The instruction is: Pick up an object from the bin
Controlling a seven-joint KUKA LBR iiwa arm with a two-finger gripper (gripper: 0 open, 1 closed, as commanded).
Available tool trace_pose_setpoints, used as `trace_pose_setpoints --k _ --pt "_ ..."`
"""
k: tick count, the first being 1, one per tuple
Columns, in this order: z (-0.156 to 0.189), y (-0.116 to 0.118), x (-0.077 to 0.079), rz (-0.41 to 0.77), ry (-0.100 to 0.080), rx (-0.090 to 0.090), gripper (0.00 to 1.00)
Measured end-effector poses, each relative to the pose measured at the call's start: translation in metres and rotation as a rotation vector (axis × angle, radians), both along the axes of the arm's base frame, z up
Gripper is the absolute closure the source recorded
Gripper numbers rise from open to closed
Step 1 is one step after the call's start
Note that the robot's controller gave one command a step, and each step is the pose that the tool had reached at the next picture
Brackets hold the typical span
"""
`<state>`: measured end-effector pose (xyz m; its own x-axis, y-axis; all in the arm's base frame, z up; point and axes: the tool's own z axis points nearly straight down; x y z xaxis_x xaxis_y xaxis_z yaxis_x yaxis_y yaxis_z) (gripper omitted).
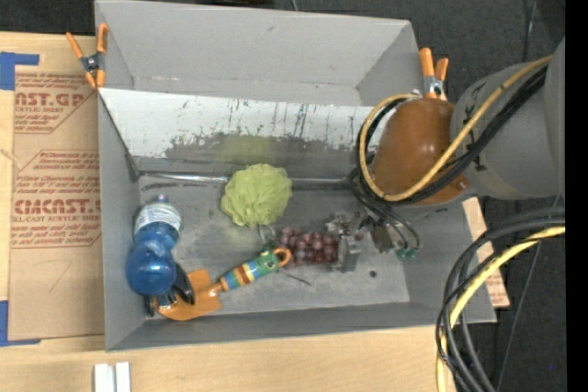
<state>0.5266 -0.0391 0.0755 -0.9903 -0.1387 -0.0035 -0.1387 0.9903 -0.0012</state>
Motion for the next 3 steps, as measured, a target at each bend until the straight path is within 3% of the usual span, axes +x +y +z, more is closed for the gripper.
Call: trace_pose_setpoints --k 1,2,3 --pt "0.0 0.0 0.0 0.0 0.0 0.0 1.0" --pt "0.082 0.003 -0.007 0.006 -0.007 -0.001 1.0" --pt "0.173 0.002 -0.014 0.001 0.009 0.001 1.0"
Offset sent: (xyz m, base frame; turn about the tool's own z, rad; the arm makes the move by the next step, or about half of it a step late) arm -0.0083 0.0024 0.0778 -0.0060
